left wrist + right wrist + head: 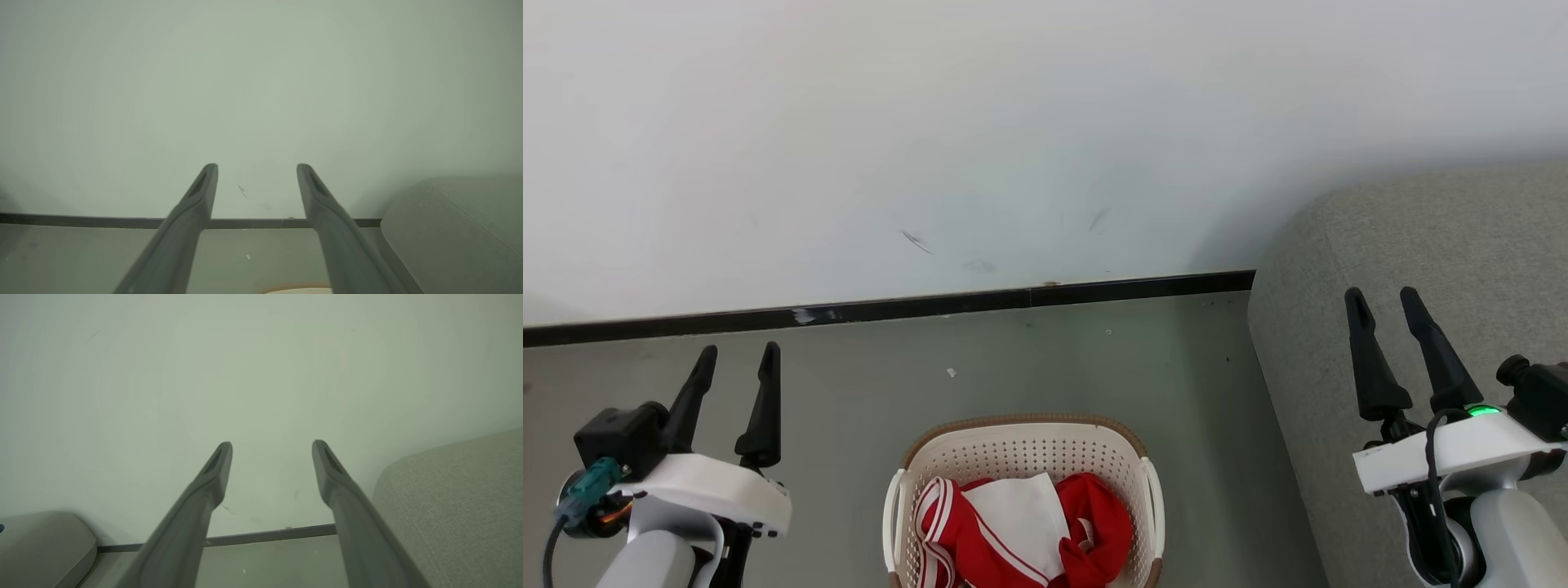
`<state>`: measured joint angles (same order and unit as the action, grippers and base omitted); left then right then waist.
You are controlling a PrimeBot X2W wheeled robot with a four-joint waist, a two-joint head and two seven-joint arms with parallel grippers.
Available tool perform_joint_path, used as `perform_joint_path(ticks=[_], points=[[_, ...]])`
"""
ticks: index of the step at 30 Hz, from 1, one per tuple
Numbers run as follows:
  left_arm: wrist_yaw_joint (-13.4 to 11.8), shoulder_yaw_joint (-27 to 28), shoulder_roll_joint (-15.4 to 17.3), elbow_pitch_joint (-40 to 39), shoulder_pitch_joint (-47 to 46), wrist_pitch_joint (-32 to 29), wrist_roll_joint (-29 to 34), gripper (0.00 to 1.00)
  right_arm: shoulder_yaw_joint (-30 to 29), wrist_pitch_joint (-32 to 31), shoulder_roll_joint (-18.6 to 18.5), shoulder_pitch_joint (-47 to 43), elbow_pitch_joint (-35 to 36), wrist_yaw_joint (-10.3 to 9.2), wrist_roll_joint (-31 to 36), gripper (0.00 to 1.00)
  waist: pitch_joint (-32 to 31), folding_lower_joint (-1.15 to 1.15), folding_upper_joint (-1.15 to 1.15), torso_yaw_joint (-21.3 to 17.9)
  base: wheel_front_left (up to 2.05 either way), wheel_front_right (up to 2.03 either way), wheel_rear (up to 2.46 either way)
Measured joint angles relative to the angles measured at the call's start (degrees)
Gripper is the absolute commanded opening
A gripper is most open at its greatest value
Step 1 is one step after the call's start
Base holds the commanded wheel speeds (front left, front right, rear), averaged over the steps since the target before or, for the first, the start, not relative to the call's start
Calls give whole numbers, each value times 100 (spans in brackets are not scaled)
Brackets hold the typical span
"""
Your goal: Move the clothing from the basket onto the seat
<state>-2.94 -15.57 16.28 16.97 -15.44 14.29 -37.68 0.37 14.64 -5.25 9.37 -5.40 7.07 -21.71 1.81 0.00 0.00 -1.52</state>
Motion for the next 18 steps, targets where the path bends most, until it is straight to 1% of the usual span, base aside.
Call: perform_joint_path(ticks=[6,18], points=[[-38,48,-13,-133,304,0,77,100,-8,0,0,-93,22,0,-1,100,10,0,0,-4,0,0,0],[-38,193,-43,-383,477,0,208,100,-7,0,-15,-93,37,0,-9,100,63,0,0,-4,0,0,0]])
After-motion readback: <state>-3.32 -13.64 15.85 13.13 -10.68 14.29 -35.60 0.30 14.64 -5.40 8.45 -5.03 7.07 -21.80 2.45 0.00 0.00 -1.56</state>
